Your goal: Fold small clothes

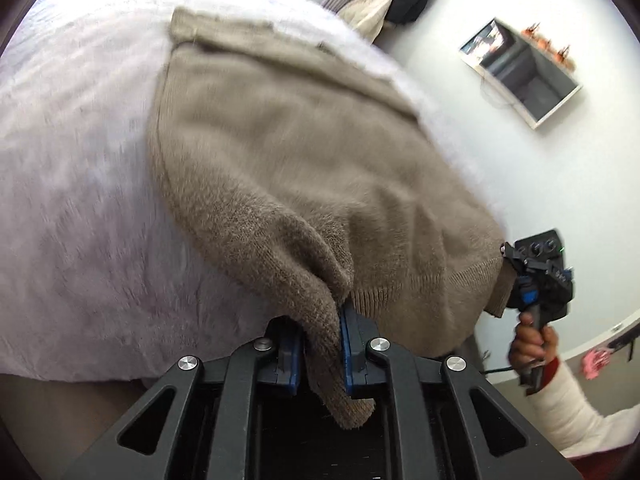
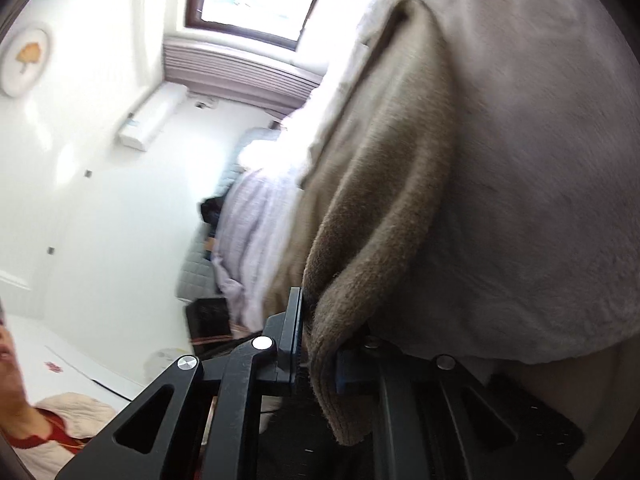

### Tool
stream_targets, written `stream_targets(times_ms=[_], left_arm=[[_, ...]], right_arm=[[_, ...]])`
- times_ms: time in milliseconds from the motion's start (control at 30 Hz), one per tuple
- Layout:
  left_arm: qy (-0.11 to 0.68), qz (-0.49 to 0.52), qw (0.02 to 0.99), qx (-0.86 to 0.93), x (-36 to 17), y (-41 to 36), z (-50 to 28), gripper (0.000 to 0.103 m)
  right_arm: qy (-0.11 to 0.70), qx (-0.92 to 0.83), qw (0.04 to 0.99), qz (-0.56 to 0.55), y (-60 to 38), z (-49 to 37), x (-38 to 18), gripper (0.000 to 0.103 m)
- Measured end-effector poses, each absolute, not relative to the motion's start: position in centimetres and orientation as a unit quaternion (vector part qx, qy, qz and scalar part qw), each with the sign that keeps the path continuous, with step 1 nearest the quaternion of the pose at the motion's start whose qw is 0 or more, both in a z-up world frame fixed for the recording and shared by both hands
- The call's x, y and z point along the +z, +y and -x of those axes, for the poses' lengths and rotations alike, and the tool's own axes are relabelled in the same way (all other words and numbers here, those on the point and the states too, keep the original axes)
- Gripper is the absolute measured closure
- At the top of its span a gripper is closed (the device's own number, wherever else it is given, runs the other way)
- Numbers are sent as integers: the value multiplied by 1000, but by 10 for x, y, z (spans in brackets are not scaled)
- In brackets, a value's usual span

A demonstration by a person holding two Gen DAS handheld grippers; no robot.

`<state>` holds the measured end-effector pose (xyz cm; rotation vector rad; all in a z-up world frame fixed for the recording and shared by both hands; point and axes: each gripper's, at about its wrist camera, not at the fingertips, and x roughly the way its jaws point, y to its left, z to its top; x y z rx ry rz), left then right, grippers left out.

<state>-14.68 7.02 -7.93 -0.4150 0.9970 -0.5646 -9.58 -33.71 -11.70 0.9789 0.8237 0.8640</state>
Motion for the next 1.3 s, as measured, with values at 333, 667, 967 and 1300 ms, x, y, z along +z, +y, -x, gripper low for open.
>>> stream_targets(times_ms=[333,667,967,1300], left_arm=[[389,234,851,-264,-1,98,89,87],[357,223,876,-237,40,109,-34,87],[407,196,877,-166,-11,105,-197,87],[463,177,861,-116,-92,109,-252,87]], right_arm=[[288,442,713,-461,-343,42,-36,91],[272,436,739,-434,-366,-60,34,91],[345,333,749,-457,-378,-216,-19,91],[416,234,748,-461,-386,-278,-112,93]])
